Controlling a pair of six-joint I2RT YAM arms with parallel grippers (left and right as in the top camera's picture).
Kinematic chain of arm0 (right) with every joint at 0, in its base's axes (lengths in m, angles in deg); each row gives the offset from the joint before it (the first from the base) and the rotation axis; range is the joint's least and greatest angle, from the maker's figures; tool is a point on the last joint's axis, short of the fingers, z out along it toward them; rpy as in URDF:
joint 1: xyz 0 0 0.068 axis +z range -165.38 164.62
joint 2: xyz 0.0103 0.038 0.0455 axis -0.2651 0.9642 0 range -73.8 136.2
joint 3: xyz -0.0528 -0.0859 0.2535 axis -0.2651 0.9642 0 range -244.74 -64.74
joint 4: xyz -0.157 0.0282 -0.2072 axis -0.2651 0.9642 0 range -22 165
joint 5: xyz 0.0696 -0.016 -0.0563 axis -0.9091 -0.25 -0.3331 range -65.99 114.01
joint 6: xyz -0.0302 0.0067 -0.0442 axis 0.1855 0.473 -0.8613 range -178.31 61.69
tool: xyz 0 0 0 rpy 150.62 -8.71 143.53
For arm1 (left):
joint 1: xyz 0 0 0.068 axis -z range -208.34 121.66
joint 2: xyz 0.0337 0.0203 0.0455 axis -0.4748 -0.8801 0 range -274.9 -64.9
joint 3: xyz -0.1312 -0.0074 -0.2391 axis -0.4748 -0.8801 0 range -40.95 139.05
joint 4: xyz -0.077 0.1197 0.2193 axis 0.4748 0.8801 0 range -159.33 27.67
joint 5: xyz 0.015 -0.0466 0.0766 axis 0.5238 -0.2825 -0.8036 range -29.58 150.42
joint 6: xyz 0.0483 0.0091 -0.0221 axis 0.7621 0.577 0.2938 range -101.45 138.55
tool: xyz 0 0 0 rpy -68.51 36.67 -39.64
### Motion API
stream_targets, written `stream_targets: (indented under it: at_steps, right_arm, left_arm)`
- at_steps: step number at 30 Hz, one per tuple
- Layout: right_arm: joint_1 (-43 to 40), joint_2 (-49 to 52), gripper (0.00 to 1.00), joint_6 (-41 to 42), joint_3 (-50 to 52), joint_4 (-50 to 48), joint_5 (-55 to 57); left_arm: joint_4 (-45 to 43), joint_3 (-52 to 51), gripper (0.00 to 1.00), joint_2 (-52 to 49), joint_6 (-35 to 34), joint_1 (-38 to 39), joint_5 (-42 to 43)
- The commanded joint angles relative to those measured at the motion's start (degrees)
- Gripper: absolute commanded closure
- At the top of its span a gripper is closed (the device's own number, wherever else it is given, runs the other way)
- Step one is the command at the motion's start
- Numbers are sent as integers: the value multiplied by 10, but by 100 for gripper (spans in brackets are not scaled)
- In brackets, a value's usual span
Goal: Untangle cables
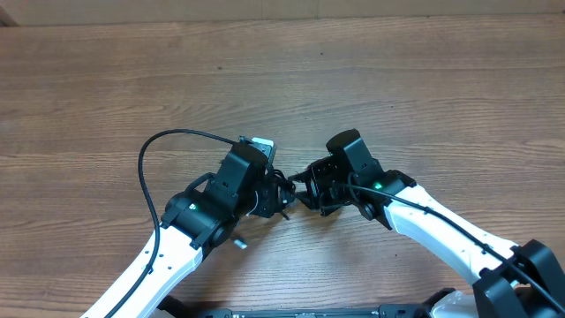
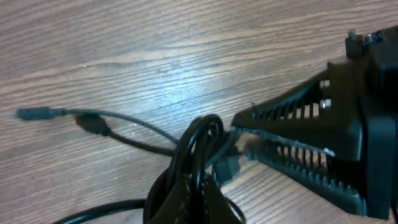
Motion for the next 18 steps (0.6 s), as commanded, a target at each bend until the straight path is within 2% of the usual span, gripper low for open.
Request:
stream_targets:
  at_steps: [1,7,13,17,18]
  right_arm:
    - [-1,1,96,2,-1,-2,6]
    - [-1,1,96,-67,-1,-17,3]
    - [0,1,96,-130,-1,-12,-17]
    - [0,1,95,-148,-1,58,-5]
    - [0,1,92,-148,-1,85,8]
  left_arm:
    - [-7,1,95,13,-10,1,9]
    - [-16,1,95,13,-69,1,-3]
    - [-20,1,96,7,-211,1,-86]
    - [-33,1,96,-13,-288,0,-98]
    - [-34,1,96,-23,-306,-1,-98]
